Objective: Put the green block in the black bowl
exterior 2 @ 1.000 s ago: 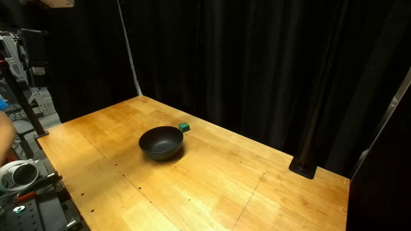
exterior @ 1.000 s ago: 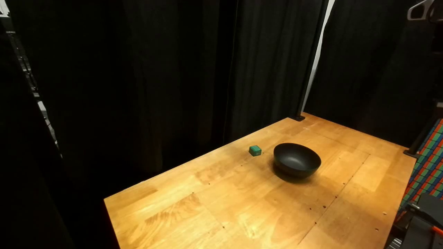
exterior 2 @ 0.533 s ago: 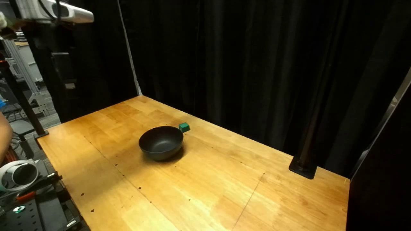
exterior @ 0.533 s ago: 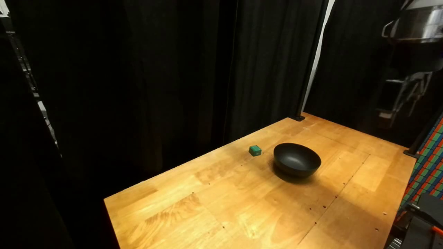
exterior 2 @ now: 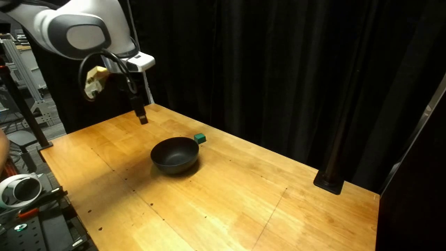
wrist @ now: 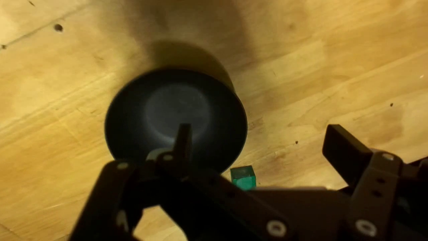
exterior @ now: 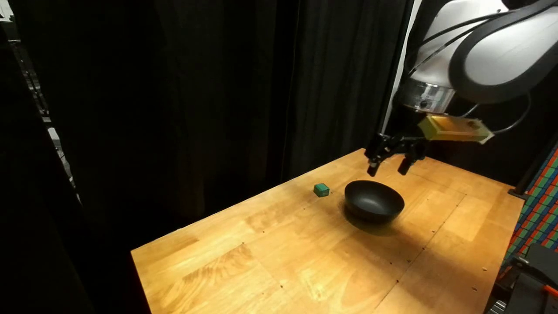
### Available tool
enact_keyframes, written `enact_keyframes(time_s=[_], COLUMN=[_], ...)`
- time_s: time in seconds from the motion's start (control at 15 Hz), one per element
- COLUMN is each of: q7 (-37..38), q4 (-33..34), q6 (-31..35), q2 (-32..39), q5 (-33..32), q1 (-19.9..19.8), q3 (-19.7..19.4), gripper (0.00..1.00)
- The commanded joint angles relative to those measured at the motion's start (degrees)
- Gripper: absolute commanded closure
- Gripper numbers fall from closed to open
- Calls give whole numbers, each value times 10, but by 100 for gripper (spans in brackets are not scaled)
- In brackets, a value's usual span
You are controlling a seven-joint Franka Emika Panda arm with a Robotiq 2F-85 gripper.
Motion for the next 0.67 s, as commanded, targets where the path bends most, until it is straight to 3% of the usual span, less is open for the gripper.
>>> enact_keyframes(time_s=[0.0, 0.6], q7=[40, 81], q4=[114, 298], q6=[67, 111], q2=[143, 323], q5=[-7, 18], q1=[14, 73], q3=[-25, -105], gripper=[0, 0])
